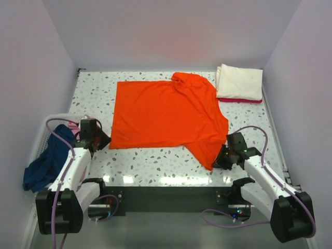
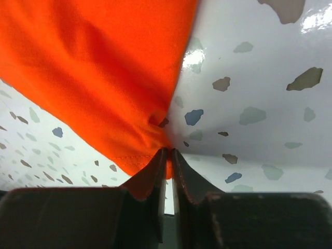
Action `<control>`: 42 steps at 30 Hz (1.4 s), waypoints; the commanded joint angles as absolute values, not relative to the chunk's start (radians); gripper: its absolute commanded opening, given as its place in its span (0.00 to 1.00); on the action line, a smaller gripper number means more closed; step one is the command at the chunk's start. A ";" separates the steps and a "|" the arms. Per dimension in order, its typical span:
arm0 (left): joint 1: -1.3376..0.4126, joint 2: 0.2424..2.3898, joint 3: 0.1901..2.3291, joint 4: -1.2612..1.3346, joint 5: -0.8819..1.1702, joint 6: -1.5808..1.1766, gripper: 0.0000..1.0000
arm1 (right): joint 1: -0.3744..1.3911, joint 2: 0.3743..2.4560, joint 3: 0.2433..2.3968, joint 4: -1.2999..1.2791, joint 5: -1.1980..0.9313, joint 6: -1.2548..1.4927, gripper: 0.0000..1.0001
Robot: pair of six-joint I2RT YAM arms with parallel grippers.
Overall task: Fold and stack the t-shirts
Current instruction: Flatten the tshirt out, then fold the tshirt
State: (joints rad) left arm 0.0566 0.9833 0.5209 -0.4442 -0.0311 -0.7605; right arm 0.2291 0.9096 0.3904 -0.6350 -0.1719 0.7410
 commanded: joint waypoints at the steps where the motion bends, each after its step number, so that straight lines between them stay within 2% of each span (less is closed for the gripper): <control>1: 0.064 0.968 0.549 -0.495 -0.095 -0.772 0.30 | 0.233 0.920 0.455 -0.638 -0.126 0.735 0.11; 3: 0.054 0.968 0.551 -0.500 -0.104 -0.779 0.30 | 0.232 0.923 0.486 -0.661 -0.107 0.712 0.08; 10: -0.066 1.017 0.542 -0.522 -0.207 -0.850 0.31 | 0.233 0.910 0.586 -0.712 -0.086 0.673 0.06; 36: -0.081 1.177 0.480 -0.443 -0.276 -0.865 0.28 | 0.233 0.940 0.729 -0.727 -0.051 0.650 0.06; 42: -0.103 1.164 0.514 -0.456 -0.301 -0.850 0.34 | 0.235 0.948 0.736 -0.718 -0.057 0.650 0.06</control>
